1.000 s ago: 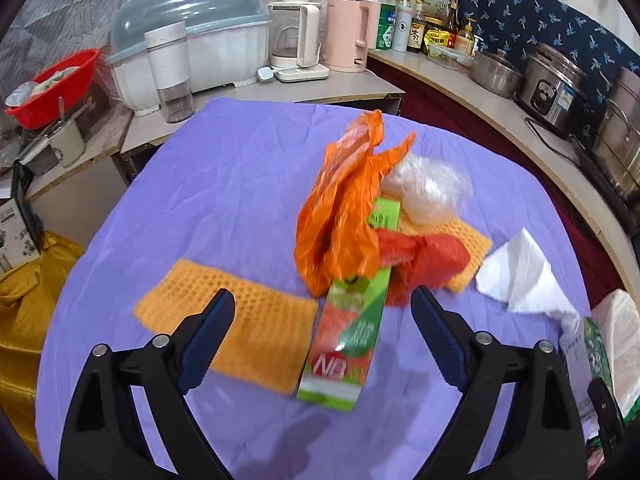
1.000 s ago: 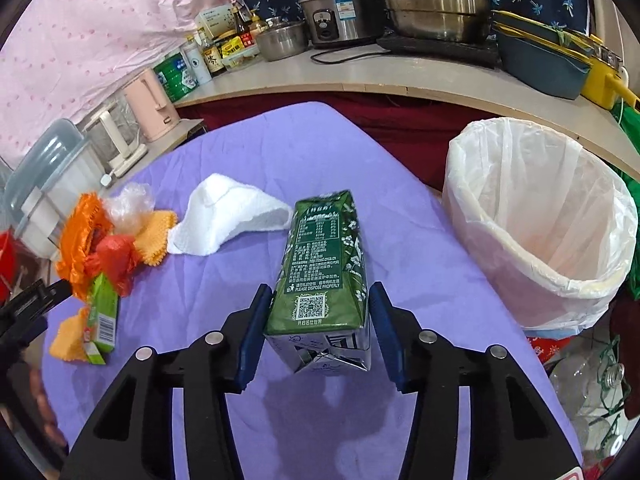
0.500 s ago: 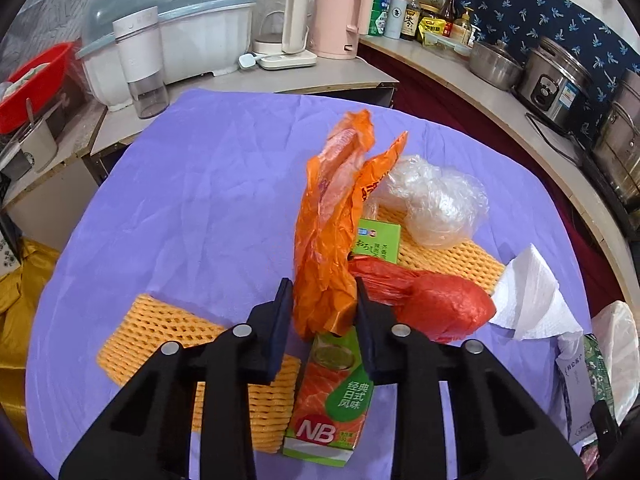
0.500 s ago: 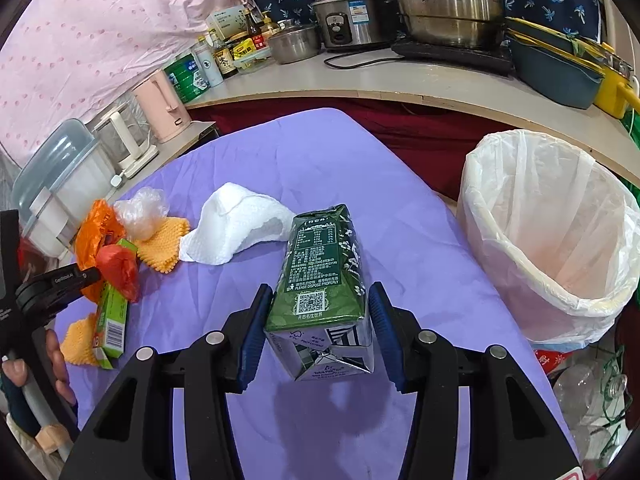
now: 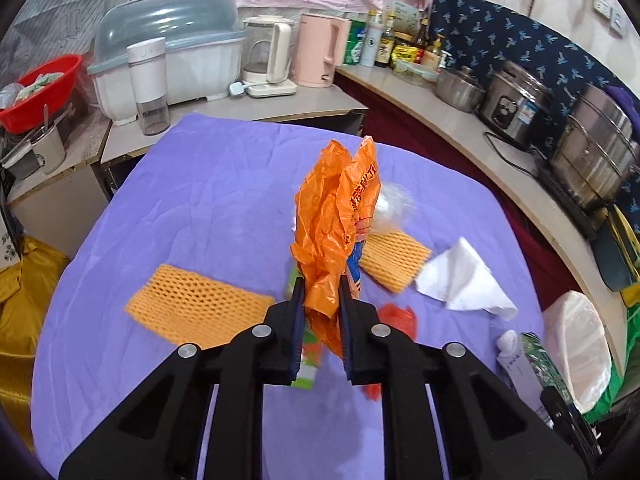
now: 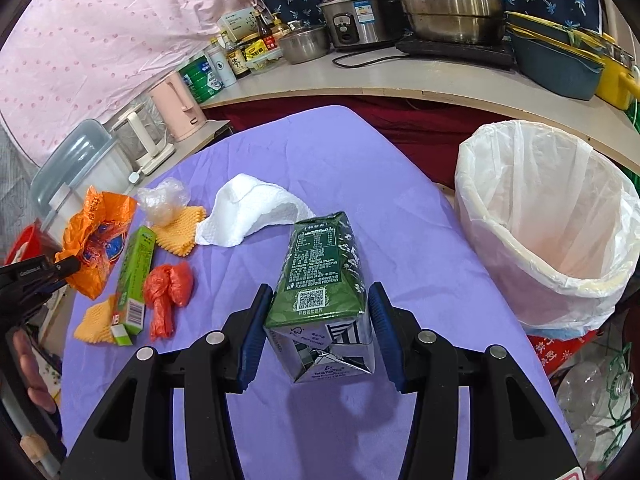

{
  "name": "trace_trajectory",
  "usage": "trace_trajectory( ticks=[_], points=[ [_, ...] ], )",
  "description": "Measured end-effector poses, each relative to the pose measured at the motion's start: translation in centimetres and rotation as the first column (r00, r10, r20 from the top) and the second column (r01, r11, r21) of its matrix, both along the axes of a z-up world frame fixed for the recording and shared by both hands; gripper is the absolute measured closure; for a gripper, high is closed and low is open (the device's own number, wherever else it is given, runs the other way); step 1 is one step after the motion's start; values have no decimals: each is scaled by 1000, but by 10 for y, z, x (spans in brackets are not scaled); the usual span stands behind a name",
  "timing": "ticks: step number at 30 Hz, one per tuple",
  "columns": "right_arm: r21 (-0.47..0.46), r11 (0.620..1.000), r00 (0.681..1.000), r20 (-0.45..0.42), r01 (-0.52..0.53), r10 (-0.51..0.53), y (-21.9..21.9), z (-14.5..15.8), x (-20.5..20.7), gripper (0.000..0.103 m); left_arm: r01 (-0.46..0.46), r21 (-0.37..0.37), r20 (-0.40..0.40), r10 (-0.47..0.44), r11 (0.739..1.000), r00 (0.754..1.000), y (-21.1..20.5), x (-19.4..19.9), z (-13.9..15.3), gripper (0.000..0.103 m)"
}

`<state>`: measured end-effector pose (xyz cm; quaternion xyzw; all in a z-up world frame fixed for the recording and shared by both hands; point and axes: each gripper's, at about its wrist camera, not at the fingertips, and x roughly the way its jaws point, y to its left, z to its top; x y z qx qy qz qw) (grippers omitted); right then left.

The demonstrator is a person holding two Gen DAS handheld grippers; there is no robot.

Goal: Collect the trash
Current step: 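Lift the carton with the right gripper while the left grasps the orange plastic bag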

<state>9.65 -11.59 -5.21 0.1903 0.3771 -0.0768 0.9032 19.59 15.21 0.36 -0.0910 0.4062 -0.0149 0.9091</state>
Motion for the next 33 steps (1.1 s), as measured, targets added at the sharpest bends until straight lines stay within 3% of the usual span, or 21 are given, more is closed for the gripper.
trace_trajectory(
  ticks=[9, 15, 20, 33],
  points=[
    [12, 1000, 999, 41, 5, -5, -17, 15, -26, 56, 110, -29, 24, -110, 993, 994, -54, -43, 20, 89],
    [64, 997, 999, 12, -44, 44, -23, 3, -42, 56, 175, -27, 25, -174, 984, 984, -84, -62, 21, 89],
    [52, 994, 995, -30, -98, 100, -12, -13, -51, 56, 217, -16, -3, -218, 976, 976, -106, -75, 10, 89],
    [-6, 991, 980, -151, -133, 130, -1, -42, -17, 52, 219, 4, -62, -218, 976, 974, -115, -82, -16, 89]
  ],
)
